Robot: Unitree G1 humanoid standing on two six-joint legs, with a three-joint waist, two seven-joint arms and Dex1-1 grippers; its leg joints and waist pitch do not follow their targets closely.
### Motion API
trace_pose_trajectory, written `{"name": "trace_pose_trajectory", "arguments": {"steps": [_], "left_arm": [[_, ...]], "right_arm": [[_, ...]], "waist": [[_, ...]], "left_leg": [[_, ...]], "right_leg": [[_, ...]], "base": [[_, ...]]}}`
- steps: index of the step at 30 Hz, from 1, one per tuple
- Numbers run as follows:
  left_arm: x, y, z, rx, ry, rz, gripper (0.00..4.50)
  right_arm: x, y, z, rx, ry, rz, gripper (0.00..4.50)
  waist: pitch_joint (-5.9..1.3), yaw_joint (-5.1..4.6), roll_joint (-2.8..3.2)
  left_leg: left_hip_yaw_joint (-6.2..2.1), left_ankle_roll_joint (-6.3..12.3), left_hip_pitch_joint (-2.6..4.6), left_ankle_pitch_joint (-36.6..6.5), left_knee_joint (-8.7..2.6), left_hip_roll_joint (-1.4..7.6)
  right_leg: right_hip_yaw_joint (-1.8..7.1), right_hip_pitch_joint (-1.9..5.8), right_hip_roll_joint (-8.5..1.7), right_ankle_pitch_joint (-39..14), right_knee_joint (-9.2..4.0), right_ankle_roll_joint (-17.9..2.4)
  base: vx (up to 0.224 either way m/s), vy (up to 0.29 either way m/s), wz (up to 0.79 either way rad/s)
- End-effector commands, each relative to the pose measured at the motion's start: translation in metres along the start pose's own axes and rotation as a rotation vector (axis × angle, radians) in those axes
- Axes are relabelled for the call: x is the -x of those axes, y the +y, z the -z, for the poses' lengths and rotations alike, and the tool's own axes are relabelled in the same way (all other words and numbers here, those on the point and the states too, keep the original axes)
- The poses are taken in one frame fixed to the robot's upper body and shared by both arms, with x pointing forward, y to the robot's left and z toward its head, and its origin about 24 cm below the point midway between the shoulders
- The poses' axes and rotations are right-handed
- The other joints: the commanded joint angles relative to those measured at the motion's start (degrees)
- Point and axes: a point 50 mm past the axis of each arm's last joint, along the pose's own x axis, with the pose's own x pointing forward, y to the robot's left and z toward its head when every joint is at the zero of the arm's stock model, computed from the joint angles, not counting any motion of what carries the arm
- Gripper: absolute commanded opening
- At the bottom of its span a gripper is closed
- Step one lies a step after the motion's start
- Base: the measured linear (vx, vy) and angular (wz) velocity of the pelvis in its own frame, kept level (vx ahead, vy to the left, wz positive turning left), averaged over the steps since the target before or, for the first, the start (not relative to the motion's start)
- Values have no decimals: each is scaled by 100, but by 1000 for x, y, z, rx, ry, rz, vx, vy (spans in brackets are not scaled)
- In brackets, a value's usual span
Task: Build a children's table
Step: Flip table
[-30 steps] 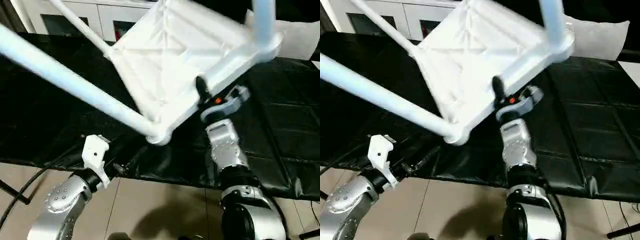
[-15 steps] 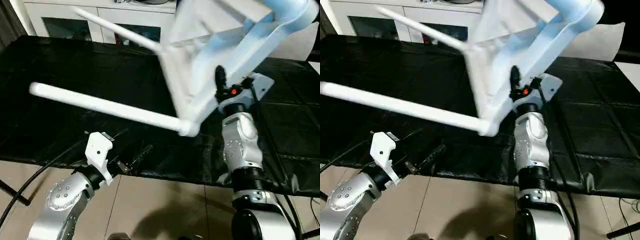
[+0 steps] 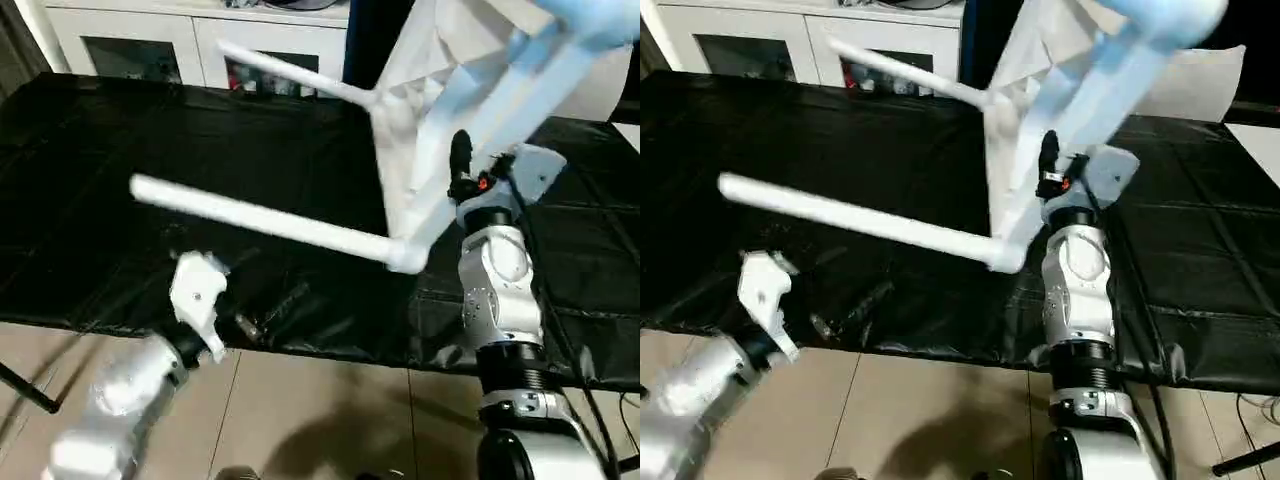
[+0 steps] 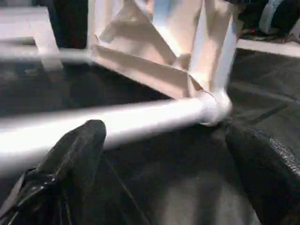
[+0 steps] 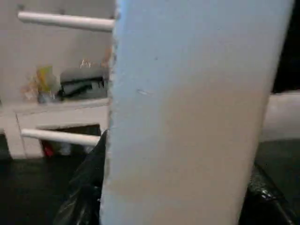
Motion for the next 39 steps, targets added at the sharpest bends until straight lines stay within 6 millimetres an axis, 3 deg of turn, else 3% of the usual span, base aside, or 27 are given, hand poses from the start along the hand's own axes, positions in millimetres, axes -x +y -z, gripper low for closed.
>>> {"name": "trace_pose_trajectory", "arguments": {"steps": [1,10,11,12,13,14,15,16,21,23,26,27,28,34,39], "left_arm": [[-2,8,-19,-71,-34,-19,450],[-9,20,-45,-227,-41,-15,450],[-11,25,-54,-283,-48,-31,450],[-15,31,-66,-362,-58,-52,450],[-16,32,-69,-380,-60,-55,450],[-16,32,-69,-380,-60,-55,450],[-19,35,-84,-470,-104,-73,450],[-19,35,-84,-470,-104,-73,450],[-25,37,-99,-751,-80,-81,450],[-26,44,-107,-829,-103,-157,450],[-28,50,-119,-924,-141,-230,450],[-28,52,-125,-967,-166,-264,450],[-29,53,-128,-995,-183,-286,450],[-30,46,-160,-1213,-385,-380,450],[-34,61,-164,-1277,-364,-462,450]], "right_arm": [[-6,3,-15,119,-33,-2,191],[-8,15,-9,191,59,-2,191],[-8,19,-8,206,87,-21,224],[-9,25,-5,229,135,-45,245],[-9,26,-4,232,147,-48,245],[-9,26,-4,232,147,-48,245],[-8,27,1,231,183,-53,268],[-8,27,1,231,183,-53,286],[-8,22,19,251,291,-2,318],[-9,23,22,262,317,3,318],[-10,26,24,277,340,-3,318],[-10,28,25,271,349,-7,318],[-11,28,26,266,355,-9,294],[-12,30,31,252,380,-11,241],[-14,31,29,259,365,-22,216]], "waist": [[-347,-47,-3],[-351,-43,-16],[-348,-56,-65],[-348,-53,-71],[-350,-56,-33],[-334,-66,-42],[-339,-71,-65],[-349,-81,-56],[-370,-156,-66],[-376,-169,-61],[-382,-161,-52],[-374,-165,-77],[-377,-154,-76],[-374,-143,-103],[-365,-140,-105]], "left_leg": [[105,124,-134,-347,-435,-37],[102,67,-117,-394,-433,-49],[107,67,-136,-393,-434,-48],[103,61,-126,-380,-434,-57],[92,30,-114,-403,-437,-51],[92,-18,-127,-443,-440,-54],[95,-37,-137,-444,-441,-55],[92,-48,-128,-448,-438,-58],[73,-82,-147,-266,-427,-54],[78,-128,-143,-171,-414,-53],[77,-133,-133,-185,-408,-58],[73,-132,-146,-208,-415,-53],[74,-149,-135,-236,-412,-51],[75,-153,-141,-265,-408,-42],[80,-139,-134,-384,-398,-62]], "right_leg": [[336,511,-237,-1476,-417,-100],[349,491,-227,-1622,-412,33],[353,500,-231,-1640,-415,46],[352,497,-211,-1692,-414,85],[360,488,-225,-1715,-403,82],[357,491,-225,-1800,-425,104],[357,502,-236,-1819,-426,115],[362,492,-232,-1854,-429,146],[369,520,-236,-1374,-364,-17],[376,525,-238,-1105,-320,-181],[376,534,-234,-1036,-315,-260],[373,543,-243,-1079,-324,-259],[377,543,-258,-1143,-320,-263],[377,537,-273,-1215,-320,-299],[374,509,-271,-1503,-351,-196]], "base": [[0,0,0],[0,0,0],[0,0,0],[0,0,0],[0,0,0],[0,0,0],[0,0,0],[0,0,0],[0,0,0],[0,0,0],[0,0,0],[0,0,0],[0,0,0],[0,0,0],[0,0,0]]}}
